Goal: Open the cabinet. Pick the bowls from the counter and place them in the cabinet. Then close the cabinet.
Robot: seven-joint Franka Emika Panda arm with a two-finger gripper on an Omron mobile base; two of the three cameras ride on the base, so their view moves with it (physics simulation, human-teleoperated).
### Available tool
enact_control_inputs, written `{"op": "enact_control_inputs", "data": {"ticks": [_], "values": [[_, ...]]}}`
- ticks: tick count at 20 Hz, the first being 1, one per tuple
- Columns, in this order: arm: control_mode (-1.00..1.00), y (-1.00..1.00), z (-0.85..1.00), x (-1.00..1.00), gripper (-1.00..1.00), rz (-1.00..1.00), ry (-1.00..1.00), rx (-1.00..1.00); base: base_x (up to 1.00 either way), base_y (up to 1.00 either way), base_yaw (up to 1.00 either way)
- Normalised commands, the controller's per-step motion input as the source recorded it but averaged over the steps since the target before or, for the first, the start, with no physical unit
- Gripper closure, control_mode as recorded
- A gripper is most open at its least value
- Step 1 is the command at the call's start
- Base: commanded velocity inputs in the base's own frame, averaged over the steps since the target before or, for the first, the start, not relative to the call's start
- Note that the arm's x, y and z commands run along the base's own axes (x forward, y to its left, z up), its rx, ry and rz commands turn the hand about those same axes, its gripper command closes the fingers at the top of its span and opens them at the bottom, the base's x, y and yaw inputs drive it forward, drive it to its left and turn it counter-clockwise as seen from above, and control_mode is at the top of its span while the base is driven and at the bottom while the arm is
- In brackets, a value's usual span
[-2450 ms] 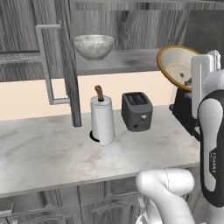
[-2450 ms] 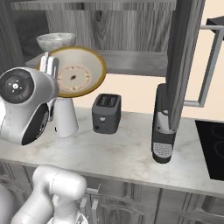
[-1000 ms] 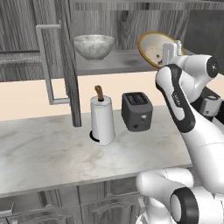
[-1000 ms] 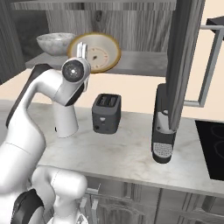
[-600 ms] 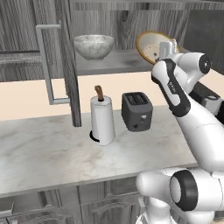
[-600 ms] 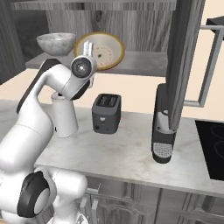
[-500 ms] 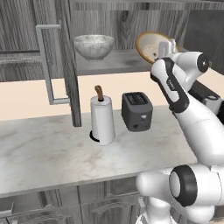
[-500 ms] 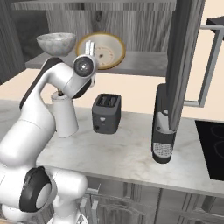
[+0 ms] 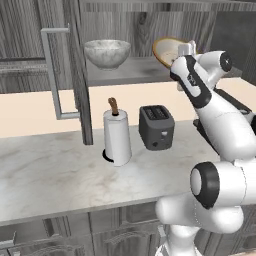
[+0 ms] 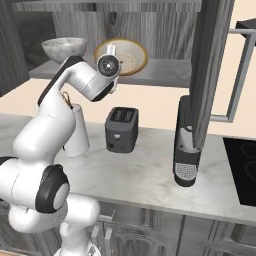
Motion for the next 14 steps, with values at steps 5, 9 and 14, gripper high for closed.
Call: {"op": "enact_control_inputs", "data": {"ticks": [5,9,14], "values": [[-1.0,-0.01,-0.07,0.5,1.0,0.04,0.0,0.0,0.0,0.0,0.0],[-1.0,0.0,-0.2,0.6,1.0,0.03,0.0,0.0,0.0,0.0,0.0],[-1.0,0.0,-0.35,0.61,1.0,0.0,0.02,-0.02,0.0,0.0,0.0]]}}
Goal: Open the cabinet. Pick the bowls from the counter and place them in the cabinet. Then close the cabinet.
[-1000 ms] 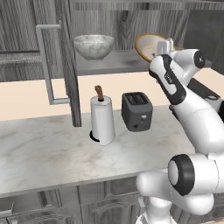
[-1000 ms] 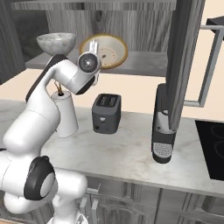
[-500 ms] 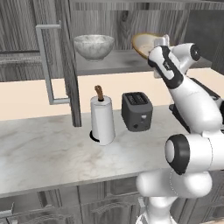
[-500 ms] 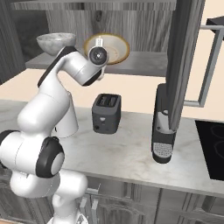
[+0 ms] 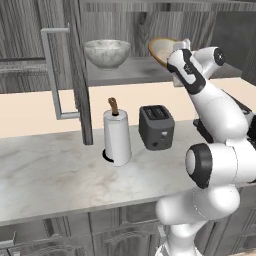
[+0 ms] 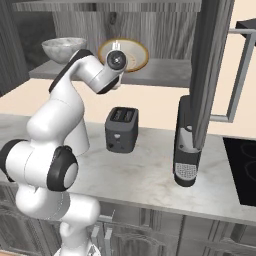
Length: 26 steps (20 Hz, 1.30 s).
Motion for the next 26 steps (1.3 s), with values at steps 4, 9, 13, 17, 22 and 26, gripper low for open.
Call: {"op": "enact_control_inputs", "data": {"ticks": [4,9,13,17,22,26], "values": [[-1.0,0.0,-0.46,0.69,1.0,0.0,0.03,-0.04,0.0,0.0,0.0],[-1.0,0.0,-0.57,0.5,-1.0,0.0,0.02,-0.07,0.0,0.0,0.0],[-1.0,-0.02,-0.02,-0.01,-1.0,0.04,-0.15,0.0,0.0,0.0,0.0],[-1.0,-0.06,0.04,-0.19,-1.0,0.02,-0.2,0.0,0.0,0.0,0.0],[-1.0,-0.04,0.07,-0.51,-1.0,0.01,-0.26,0.0,0.0,0.0,0.0],[-1.0,-0.17,0.31,-0.63,-1.0,0.0,-0.19,0.01,0.0,0.0,0.0]]}}
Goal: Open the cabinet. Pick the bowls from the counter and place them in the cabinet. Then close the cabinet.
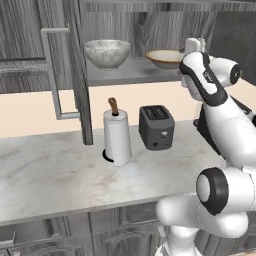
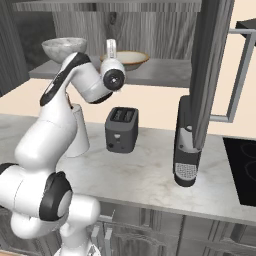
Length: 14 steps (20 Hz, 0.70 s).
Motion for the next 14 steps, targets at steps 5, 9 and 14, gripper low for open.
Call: {"op": "enact_control_inputs", "data": {"ticks": [5,9,14], "values": [[-1.0,-0.15,0.68,-0.76,-1.0,0.0,-0.04,0.01,0.0,0.0,0.0],[-1.0,-0.14,0.65,-0.96,-1.0,0.0,0.0,0.0,0.0,0.0,0.0],[-1.0,-0.11,0.3,-1.0,-1.0,0.0,0.03,0.0,0.0,0.0,0.0]]}}
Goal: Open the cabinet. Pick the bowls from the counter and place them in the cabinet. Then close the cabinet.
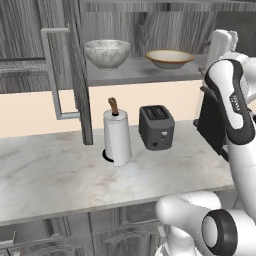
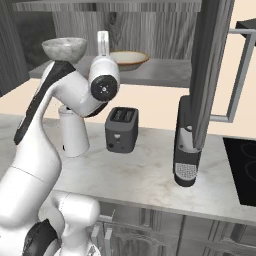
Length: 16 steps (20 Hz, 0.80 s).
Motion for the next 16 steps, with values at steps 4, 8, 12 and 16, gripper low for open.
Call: {"op": "enact_control_inputs", "data": {"ticks": [4,8,12,16], "values": [[-1.0,-0.19,0.16,-1.0,-1.0,0.0,0.02,0.0,0.0,0.0,0.0],[-1.0,-0.2,0.0,-1.0,-1.0,0.0,0.0,0.0,0.0,0.0,0.0],[-1.0,-0.12,0.0,-1.0,-1.0,0.0,-0.03,0.0,0.0,0.0,0.0],[-1.0,-0.18,0.05,-0.98,-1.0,-0.03,-0.03,0.0,0.0,0.0,0.0]]}}
